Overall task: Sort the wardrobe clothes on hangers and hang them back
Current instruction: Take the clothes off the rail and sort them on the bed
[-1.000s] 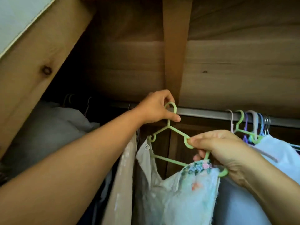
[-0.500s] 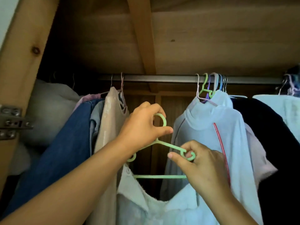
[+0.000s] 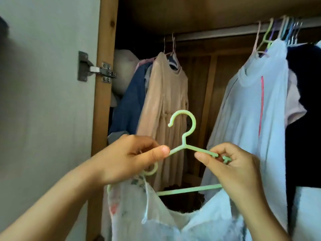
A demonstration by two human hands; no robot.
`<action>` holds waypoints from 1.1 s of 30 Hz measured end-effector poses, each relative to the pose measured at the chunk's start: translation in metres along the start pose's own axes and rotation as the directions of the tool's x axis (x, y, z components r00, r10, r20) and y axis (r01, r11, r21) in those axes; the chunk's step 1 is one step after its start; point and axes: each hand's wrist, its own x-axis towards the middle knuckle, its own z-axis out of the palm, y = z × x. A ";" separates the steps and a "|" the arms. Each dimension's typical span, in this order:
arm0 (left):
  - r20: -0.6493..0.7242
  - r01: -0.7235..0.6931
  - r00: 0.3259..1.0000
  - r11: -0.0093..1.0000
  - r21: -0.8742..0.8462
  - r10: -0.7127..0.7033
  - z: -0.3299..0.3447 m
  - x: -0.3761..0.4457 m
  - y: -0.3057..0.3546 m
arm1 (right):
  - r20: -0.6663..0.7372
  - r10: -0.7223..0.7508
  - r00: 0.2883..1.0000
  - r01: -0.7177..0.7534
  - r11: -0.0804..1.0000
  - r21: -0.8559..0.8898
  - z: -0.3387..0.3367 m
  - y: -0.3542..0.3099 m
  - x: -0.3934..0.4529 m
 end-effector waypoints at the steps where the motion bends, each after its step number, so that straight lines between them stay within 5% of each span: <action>1: -0.001 0.060 0.998 0.996 0.067 -0.060 0.001 -0.021 0.001 | 0.035 0.006 0.999 -0.007 1.000 0.022 0.004 -0.003 -0.010; 7: -0.352 0.512 0.856 0.714 0.478 -0.378 0.013 -0.167 0.018 | 0.287 0.021 0.958 -0.079 0.978 0.191 0.054 -0.040 -0.085; 21: -0.790 0.860 0.478 0.390 0.330 -0.384 -0.017 -0.444 0.083 | 0.667 -0.268 0.695 -0.254 0.776 0.577 0.153 -0.202 -0.248; 33: -0.985 0.999 -0.023 -0.031 -0.018 -0.171 -0.080 -0.648 0.144 | 0.659 -0.660 0.360 -0.367 0.549 0.751 0.247 -0.435 -0.409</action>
